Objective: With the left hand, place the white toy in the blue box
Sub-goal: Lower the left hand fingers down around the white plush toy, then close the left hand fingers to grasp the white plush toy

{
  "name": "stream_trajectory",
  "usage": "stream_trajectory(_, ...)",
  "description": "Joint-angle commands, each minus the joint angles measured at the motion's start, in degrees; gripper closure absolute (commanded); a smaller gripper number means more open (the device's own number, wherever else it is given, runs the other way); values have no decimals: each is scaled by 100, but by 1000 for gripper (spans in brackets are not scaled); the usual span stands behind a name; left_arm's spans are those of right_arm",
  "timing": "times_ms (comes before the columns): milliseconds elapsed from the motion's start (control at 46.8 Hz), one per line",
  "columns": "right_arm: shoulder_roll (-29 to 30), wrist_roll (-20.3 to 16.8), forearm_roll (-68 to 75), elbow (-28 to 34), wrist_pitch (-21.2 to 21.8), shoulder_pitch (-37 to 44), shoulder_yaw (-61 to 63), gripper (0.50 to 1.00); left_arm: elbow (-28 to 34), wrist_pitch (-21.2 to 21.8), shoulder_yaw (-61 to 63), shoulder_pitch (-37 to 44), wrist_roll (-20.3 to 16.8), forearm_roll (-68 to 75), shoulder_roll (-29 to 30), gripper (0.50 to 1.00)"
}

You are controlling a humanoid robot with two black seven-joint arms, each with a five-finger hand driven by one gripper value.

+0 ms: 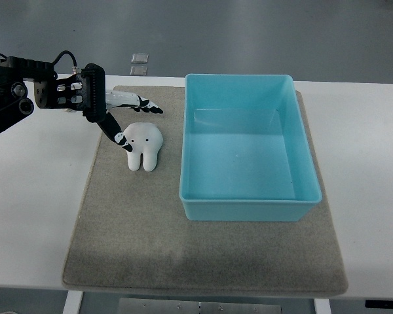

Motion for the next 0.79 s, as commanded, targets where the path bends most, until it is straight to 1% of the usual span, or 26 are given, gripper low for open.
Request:
stream_trajectory(0, 0, 0, 0, 0, 0, 4, 0, 564, 29, -3, 12, 3, 9, 7, -9, 512)
stream_trajectory(192, 0, 0, 0, 0, 0, 4, 0, 564, 37, 14, 39, 12, 9, 16, -52, 521)
stream_trajectory(363, 0, 0, 0, 0, 0, -4, 0, 564, 108, 23, 47, 21, 9, 16, -123, 538)
stream_trajectory(513, 0, 0, 0, 0, 0, -4, 0, 564, 117, 23, 47, 30, 9, 7, -149, 568)
stream_trajectory(534, 0, 0, 0, 0, 0, -4, 0, 564, 108, 32, 47, 30, 9, 7, -149, 574)
stream_trajectory(577, 0, 0, 0, 0, 0, -4, 0, 564, 117, 32, 47, 30, 9, 7, -149, 608)
stream_trajectory(620, 0, 0, 0, 0, 0, 4, 0, 564, 108, 32, 47, 30, 9, 16, -149, 624)
stream_trajectory(705, 0, 0, 0, 0, 0, -4, 0, 564, 108, 23, 47, 30, 9, 16, -149, 684)
stream_trajectory(748, 0, 0, 0, 0, 0, -4, 0, 564, 116, 23, 47, 30, 9, 16, -149, 690)
stream_trajectory(769, 0, 0, 0, 0, 0, -4, 0, 564, 117, 23, 56, 30, 18, 16, -149, 711)
